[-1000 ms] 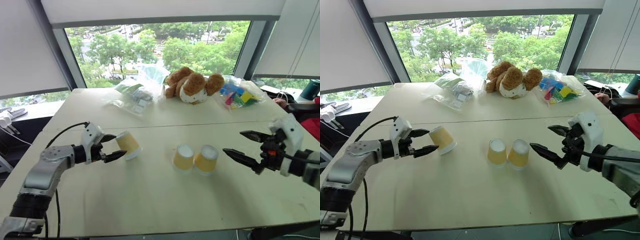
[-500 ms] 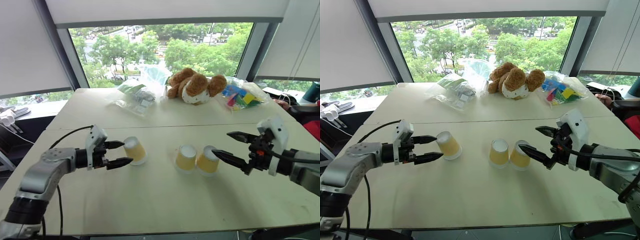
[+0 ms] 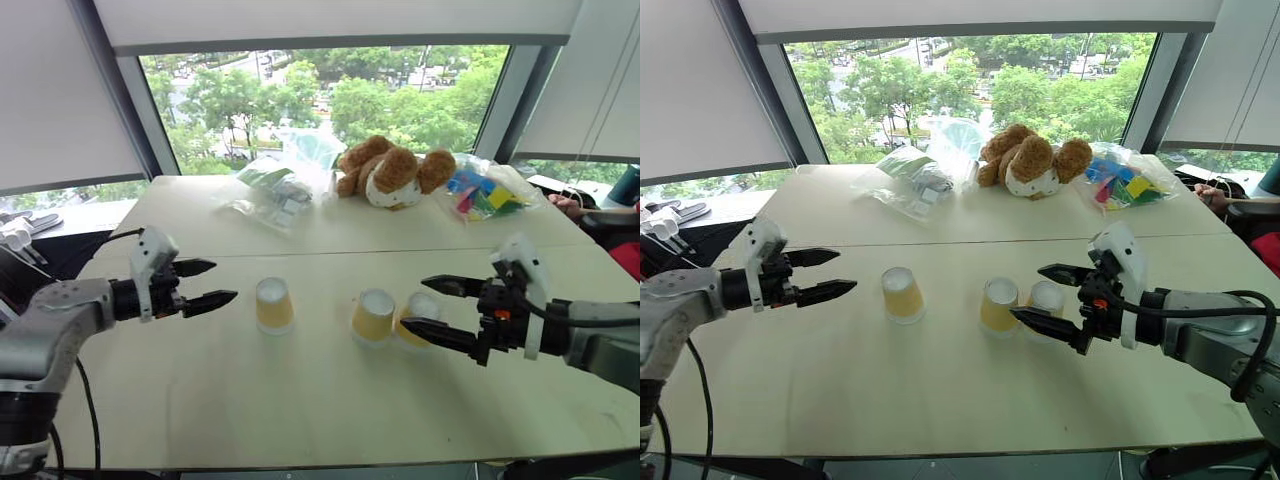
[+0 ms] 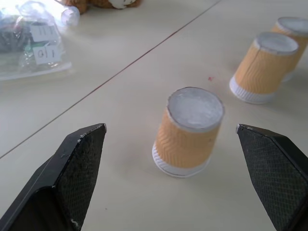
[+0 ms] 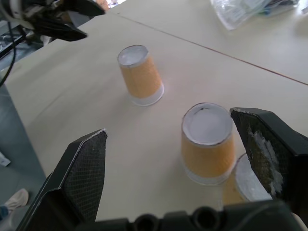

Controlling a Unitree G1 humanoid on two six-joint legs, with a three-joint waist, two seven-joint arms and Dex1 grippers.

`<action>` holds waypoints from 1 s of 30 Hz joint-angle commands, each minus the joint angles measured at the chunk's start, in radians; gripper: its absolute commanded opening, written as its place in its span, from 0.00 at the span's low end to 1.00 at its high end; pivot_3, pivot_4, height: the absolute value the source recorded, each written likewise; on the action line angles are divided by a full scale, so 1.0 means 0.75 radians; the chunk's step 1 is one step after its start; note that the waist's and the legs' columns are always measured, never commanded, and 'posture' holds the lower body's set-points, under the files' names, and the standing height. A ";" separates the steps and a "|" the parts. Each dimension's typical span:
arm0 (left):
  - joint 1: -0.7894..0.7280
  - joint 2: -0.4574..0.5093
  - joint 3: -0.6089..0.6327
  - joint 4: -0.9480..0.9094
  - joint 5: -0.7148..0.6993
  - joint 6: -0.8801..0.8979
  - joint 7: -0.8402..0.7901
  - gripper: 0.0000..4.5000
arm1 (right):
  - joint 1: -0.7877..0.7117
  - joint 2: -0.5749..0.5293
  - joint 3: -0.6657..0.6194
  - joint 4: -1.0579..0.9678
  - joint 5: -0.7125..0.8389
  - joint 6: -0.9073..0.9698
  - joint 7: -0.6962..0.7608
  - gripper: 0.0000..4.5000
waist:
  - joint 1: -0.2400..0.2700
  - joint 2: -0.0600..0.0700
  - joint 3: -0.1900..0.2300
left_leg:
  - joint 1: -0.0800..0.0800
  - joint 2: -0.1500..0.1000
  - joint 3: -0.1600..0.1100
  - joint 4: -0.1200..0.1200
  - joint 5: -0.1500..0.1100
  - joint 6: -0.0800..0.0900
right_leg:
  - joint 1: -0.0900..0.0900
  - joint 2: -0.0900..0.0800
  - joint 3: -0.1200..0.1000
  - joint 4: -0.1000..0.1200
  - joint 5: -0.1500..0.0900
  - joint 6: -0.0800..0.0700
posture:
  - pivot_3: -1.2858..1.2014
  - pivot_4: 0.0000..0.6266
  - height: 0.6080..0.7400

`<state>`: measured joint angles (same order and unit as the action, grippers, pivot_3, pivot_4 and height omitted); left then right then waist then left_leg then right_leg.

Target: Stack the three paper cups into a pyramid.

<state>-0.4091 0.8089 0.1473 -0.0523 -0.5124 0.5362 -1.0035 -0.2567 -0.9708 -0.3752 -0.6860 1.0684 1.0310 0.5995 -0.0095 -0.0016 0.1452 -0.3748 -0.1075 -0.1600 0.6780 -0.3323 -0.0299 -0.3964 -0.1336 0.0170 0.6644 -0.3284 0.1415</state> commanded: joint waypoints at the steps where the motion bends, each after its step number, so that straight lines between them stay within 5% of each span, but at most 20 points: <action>1: -0.043 -0.073 -0.088 0.036 0.061 -0.115 -0.023 1.00 | -0.032 -0.038 -0.023 -0.049 0.080 0.004 -0.013 0.99 | -0.001 -0.001 0.000 | 0.000 0.000 0.000 0.000 0.000 0.000 | 0.000 0.000 0.000 0.000 0.000 0.000 | 0.52 0.24 1.00; 17: -0.295 -0.342 -0.270 0.478 0.289 -0.498 -0.087 1.00 | -0.004 -0.054 -0.033 -0.073 0.127 -0.026 -0.123 0.99 | -0.003 -0.002 0.001 | -0.001 0.000 0.000 0.002 0.000 0.000 | 0.000 0.000 -0.002 0.001 0.000 0.000 | 0.52 0.24 1.00; 23: -0.298 -0.366 -0.255 0.475 0.291 -0.502 -0.093 0.53 | 0.022 -0.054 -0.028 -0.084 0.125 -0.041 -0.143 1.00 | -0.004 -0.003 0.001 | -0.001 0.000 0.000 0.002 0.000 0.001 | 0.000 0.000 -0.002 0.001 0.000 0.000 | 0.52 0.24 1.00; 30: -0.298 -0.367 -0.254 0.475 0.291 -0.502 -0.093 0.53 | 0.028 -0.059 -0.027 -0.084 0.130 -0.050 -0.148 1.00 | -0.002 -0.003 0.002 | -0.001 0.000 -0.001 0.002 0.000 0.001 | 0.000 0.000 -0.002 0.001 0.000 0.000 | 0.52 0.24 1.00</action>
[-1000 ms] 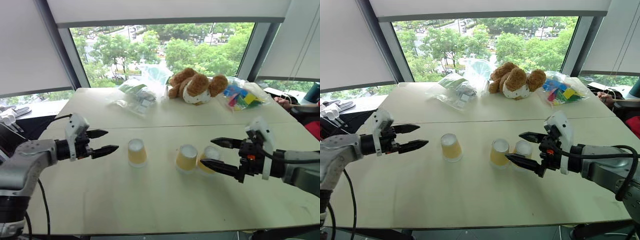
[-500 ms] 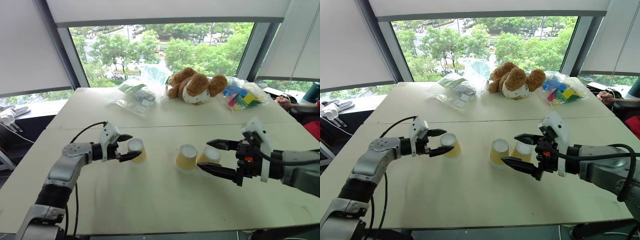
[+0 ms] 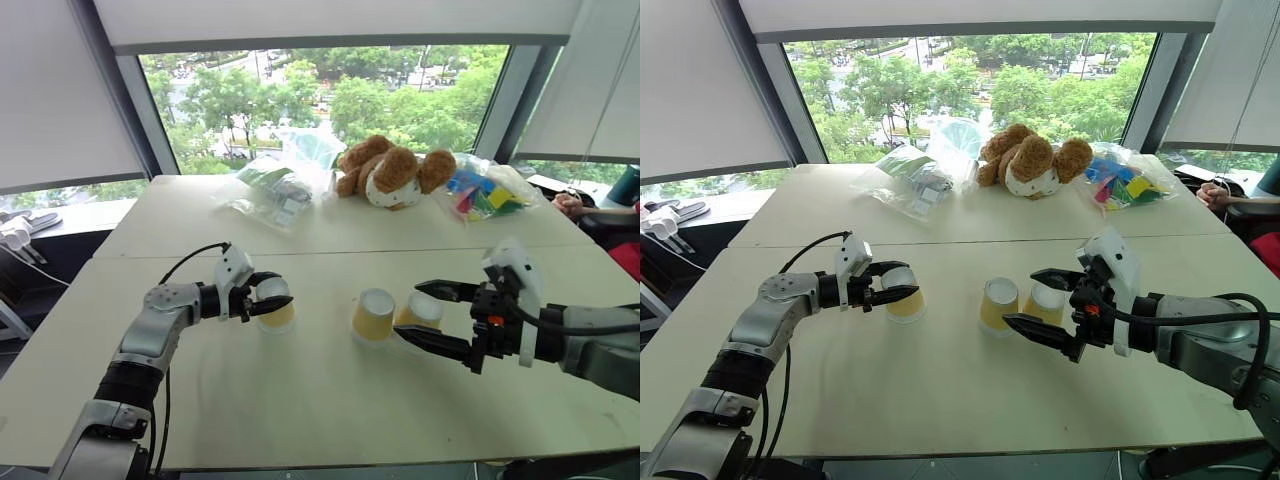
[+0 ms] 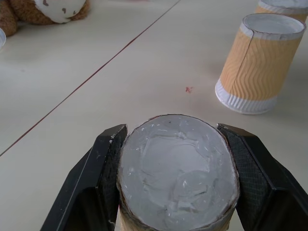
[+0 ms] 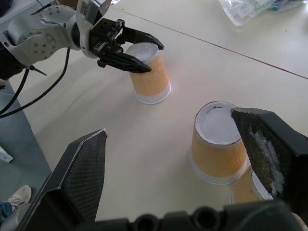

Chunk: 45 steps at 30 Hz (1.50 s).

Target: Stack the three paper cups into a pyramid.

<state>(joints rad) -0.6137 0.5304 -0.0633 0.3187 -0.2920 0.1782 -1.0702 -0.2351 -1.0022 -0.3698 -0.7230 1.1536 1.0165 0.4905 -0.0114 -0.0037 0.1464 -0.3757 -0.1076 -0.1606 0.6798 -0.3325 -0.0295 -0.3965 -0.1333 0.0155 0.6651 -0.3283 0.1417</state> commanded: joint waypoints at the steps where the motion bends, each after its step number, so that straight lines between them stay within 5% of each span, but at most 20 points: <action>1: -0.025 0.005 0.027 -0.020 -0.002 -0.024 -0.004 0.53 | -0.001 -0.018 -0.034 -0.034 0.016 -0.031 -0.003 1.00 | 0.000 0.000 0.000 | 0.000 0.000 0.000 0.000 0.000 0.000 | 0.000 0.000 0.000 0.000 0.000 0.000 | 0.52 0.24 1.00; 10: -0.025 0.005 0.027 -0.020 -0.002 -0.024 -0.005 0.53 | 0.000 -0.018 -0.033 -0.034 0.017 -0.032 -0.004 1.00 | -0.001 0.000 0.000 | 0.000 0.000 0.000 0.000 0.000 0.000 | 0.000 0.000 0.000 0.000 0.000 0.000 | 0.52 0.24 1.00; 12: -0.651 -0.224 0.025 0.411 -0.034 -0.080 -0.098 0.53 | 0.130 -0.041 -0.303 0.004 -0.033 0.022 -0.022 1.00 | 0.058 -0.006 0.004 | -0.001 -0.001 -0.002 0.002 0.000 0.000 | 0.002 -0.001 -0.002 0.000 0.000 0.000 | 0.52 0.24 1.00; 14: -0.954 -0.333 0.039 0.676 -0.035 -0.135 -0.180 0.53 | 0.217 -0.040 -0.441 -0.018 -0.025 0.040 -0.052 1.00 | 0.101 -0.015 0.008 | -0.036 -0.004 -0.021 0.028 0.002 -0.003 | -0.011 0.004 -0.023 0.001 0.004 0.006 | 0.52 0.24 1.00; 16: -0.991 -0.341 0.046 0.799 0.000 -0.198 -0.225 0.53 | 0.262 -0.005 -0.472 -0.065 0.016 0.028 -0.095 1.00 | 0.080 -0.011 0.004 | -0.053 -0.004 -0.025 0.046 0.001 -0.001 | -0.019 0.006 -0.026 0.006 0.013 0.005 | 0.52 0.24 1.00; 19: -0.976 -0.332 0.052 0.856 0.021 -0.240 -0.299 0.53 | 0.311 0.031 -0.465 -0.104 0.031 0.000 -0.140 1.00 | 0.019 0.002 -0.011 | -0.019 -0.016 -0.002 0.022 -0.013 0.024 | 0.001 -0.021 -0.030 0.002 0.012 0.005 | 0.52 0.24 1.00; 23: -0.965 -0.328 0.069 0.860 0.027 -0.247 -0.358 0.53 | 0.309 0.040 -0.434 -0.084 0.040 -0.029 -0.164 1.00 | -0.047 -0.007 0.000 | 0.011 -0.023 0.021 0.009 -0.020 0.036 | 0.006 -0.037 -0.033 -0.005 0.013 0.022 | 0.52 0.24 1.00; 25: -0.988 -0.336 0.086 0.868 0.020 -0.237 -0.381 0.53 | 0.309 0.029 -0.431 -0.049 0.013 -0.040 -0.147 1.00 | -0.042 -0.021 0.008 | 0.001 -0.017 0.018 0.023 -0.020 0.035 | -0.002 -0.028 -0.031 -0.001 0.015 0.024 | 0.52 0.24 1.00; 33: -1.150 -0.457 0.107 0.918 -0.001 -0.208 -0.489 0.53 | 0.373 0.025 -0.451 -0.007 -0.062 -0.063 -0.094 1.00 | 0.036 -0.022 0.009 | -0.002 -0.025 0.015 0.026 -0.020 0.035 | -0.003 -0.035 -0.031 -0.001 0.016 0.024 | 0.52 0.24 1.00; 45: -1.206 -0.679 0.046 1.075 0.107 -0.291 -0.571 0.53 | 0.630 0.122 -0.676 -0.136 0.018 -0.075 -0.126 1.00 | 0.031 -0.022 0.009 | 0.000 -0.024 0.019 0.025 -0.020 0.035 | -0.003 -0.035 -0.028 -0.002 0.017 0.026 | 0.52 0.24 1.00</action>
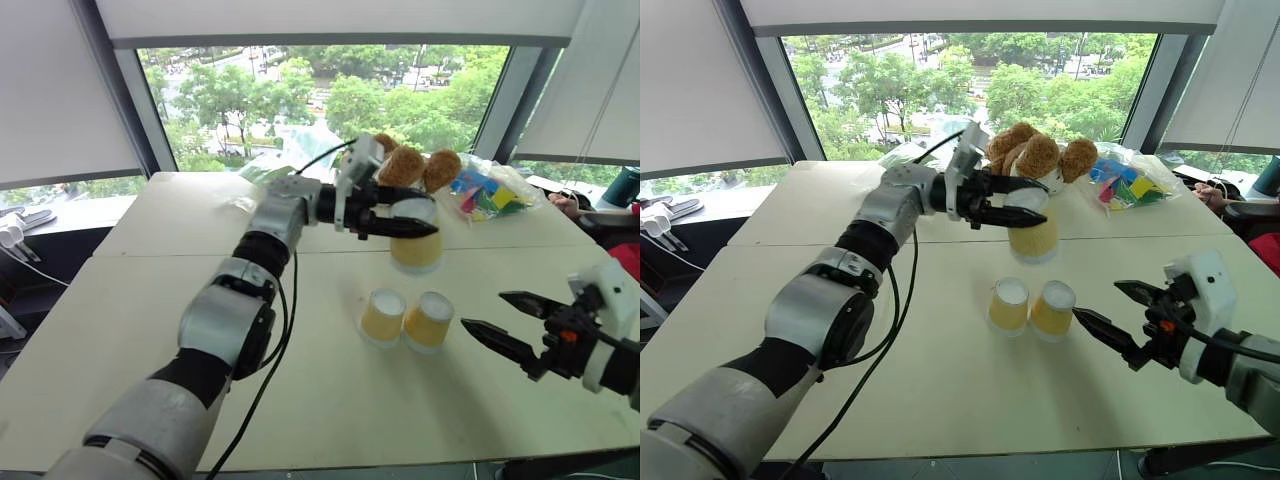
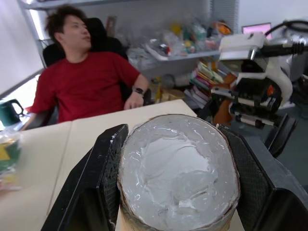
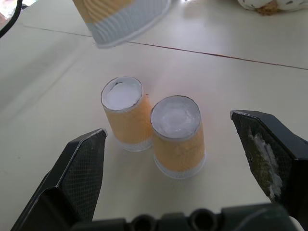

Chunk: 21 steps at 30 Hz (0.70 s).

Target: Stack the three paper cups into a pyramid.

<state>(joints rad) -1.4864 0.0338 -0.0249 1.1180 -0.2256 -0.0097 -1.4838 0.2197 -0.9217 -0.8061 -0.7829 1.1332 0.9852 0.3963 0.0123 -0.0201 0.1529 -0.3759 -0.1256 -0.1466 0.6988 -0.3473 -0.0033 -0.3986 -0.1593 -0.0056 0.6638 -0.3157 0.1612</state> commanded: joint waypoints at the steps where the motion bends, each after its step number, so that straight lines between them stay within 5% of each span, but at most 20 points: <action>1: -0.045 -0.032 -0.013 0.027 0.032 -0.053 -0.024 0.53 | 0.046 0.025 -0.114 -0.071 0.062 -0.036 -0.002 1.00 | 0.000 0.000 0.000 | 0.000 0.000 0.000 0.000 0.000 0.000 | 0.000 0.000 0.000 0.000 0.000 0.000 | 0.52 0.24 1.00; 21: -0.050 -0.126 -0.071 0.222 0.283 -0.254 0.092 0.53 | 0.243 0.093 -0.118 -0.199 0.137 -0.191 -0.185 1.00 | 0.001 0.000 0.000 | 0.001 0.000 0.002 0.000 0.000 0.000 | 0.000 0.001 0.001 0.000 0.000 0.001 | 0.52 0.24 1.00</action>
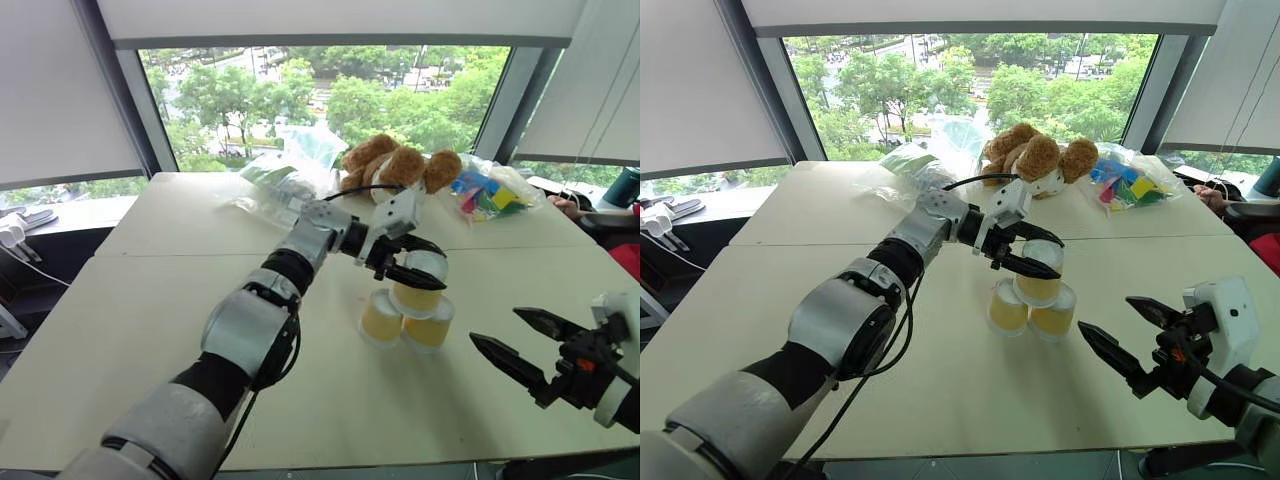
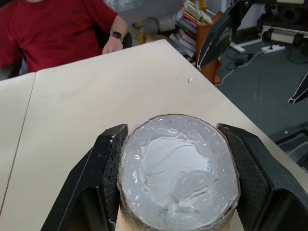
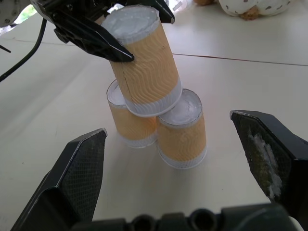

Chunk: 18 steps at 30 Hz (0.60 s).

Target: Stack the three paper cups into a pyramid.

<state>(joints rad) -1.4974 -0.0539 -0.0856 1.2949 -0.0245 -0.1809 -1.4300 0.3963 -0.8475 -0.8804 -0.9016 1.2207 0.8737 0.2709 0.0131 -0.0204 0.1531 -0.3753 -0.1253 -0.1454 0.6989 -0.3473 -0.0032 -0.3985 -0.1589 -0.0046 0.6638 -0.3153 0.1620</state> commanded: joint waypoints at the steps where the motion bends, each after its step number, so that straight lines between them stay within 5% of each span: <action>1: -0.029 -0.012 0.005 -0.010 0.026 -0.033 0.036 0.53 | 0.007 -0.010 -0.013 -0.040 0.020 -0.048 -0.025 1.00 | 0.000 0.000 0.000 | 0.000 0.000 0.000 0.000 0.000 0.000 | 0.000 0.000 0.000 0.000 0.000 0.000 | 0.52 0.24 1.00; 7: -0.011 -0.015 0.000 0.001 0.059 -0.047 0.079 0.53 | 0.009 -0.024 0.012 -0.044 0.017 -0.066 -0.055 1.00 | 0.000 0.000 0.000 | 0.000 0.000 0.000 0.000 0.000 0.000 | 0.000 0.000 0.000 0.000 0.000 0.000 | 0.52 0.24 1.00; 11: -0.006 -0.014 0.014 0.002 0.053 -0.031 0.051 0.96 | 0.012 -0.033 0.022 -0.039 0.009 -0.073 -0.063 1.00 | 0.000 0.000 0.000 | 0.001 0.000 0.000 0.000 0.000 0.000 | 0.001 0.000 0.000 0.000 0.000 0.000 | 0.52 0.24 1.00; 18: -0.020 -0.008 0.054 -0.006 0.017 -0.003 0.013 0.98 | -0.005 -0.053 0.054 -0.022 -0.003 -0.084 -0.070 1.00 | -0.001 0.000 0.000 | 0.001 0.000 0.000 0.000 0.000 0.000 | 0.001 0.000 0.000 0.000 0.000 0.000 | 0.52 0.24 1.00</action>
<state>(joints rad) -1.4901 -0.0616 -0.0653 1.3119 0.0105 -0.1828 -1.4160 0.3986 -0.8801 -0.8324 -0.9016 1.2205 0.8342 0.2207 0.0125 -0.0204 0.1531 -0.3749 -0.1253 -0.1451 0.6990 -0.3474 -0.0032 -0.3980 -0.1587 -0.0046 0.6641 -0.3153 0.1620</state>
